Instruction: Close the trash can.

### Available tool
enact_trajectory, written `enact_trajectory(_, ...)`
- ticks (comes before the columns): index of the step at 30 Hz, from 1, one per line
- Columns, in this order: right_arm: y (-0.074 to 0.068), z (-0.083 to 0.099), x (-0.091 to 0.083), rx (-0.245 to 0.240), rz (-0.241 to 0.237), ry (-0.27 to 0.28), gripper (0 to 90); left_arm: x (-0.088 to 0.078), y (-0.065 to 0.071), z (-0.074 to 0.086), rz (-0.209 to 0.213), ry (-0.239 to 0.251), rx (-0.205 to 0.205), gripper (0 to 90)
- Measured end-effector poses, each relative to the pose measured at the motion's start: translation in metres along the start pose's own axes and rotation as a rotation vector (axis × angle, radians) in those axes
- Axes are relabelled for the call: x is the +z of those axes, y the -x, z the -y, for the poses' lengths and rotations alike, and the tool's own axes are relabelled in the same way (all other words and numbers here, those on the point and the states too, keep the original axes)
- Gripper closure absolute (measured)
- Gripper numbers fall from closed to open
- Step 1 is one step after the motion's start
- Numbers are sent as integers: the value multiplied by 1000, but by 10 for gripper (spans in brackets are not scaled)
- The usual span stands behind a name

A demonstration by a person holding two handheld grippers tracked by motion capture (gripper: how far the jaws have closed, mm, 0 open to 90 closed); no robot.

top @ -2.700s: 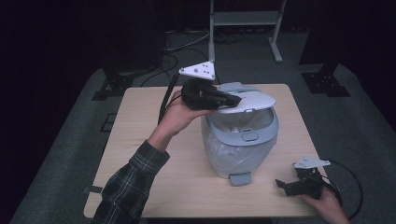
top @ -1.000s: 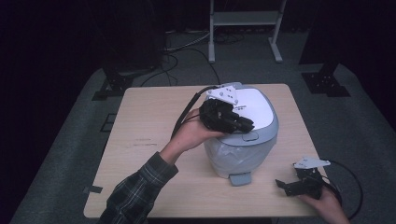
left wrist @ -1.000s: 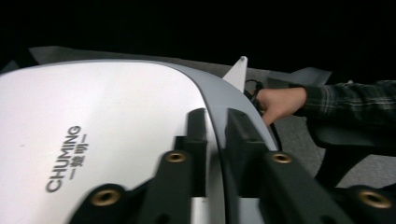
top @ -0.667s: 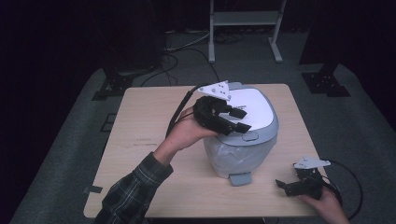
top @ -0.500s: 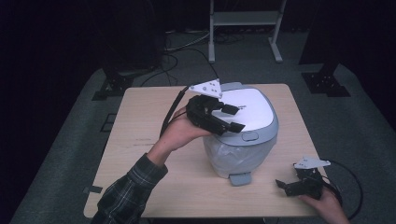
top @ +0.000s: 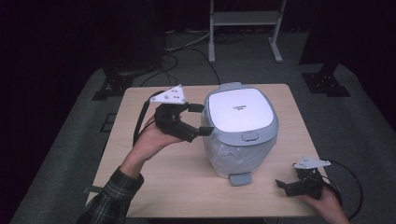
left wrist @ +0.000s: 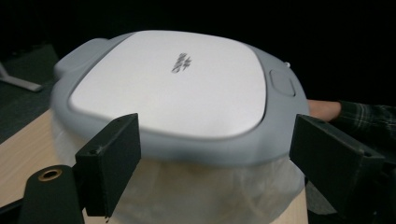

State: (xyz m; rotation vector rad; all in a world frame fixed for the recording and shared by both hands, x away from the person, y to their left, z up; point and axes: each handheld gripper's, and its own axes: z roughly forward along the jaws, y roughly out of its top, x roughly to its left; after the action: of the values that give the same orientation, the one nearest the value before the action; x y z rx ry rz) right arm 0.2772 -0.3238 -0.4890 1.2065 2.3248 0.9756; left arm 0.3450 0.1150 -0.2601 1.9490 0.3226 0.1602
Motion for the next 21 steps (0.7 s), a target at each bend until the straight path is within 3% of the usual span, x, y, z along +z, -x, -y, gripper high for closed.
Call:
enact_trajectory(9, 0, 0, 0, 0, 0, 0, 0, -23, 2, 48, -120, -21, -17, 97)
enact_trajectory(21, 0, 0, 0, 0, 0, 0, 0, -18, 13, 114, -230, -82, -43, 30)
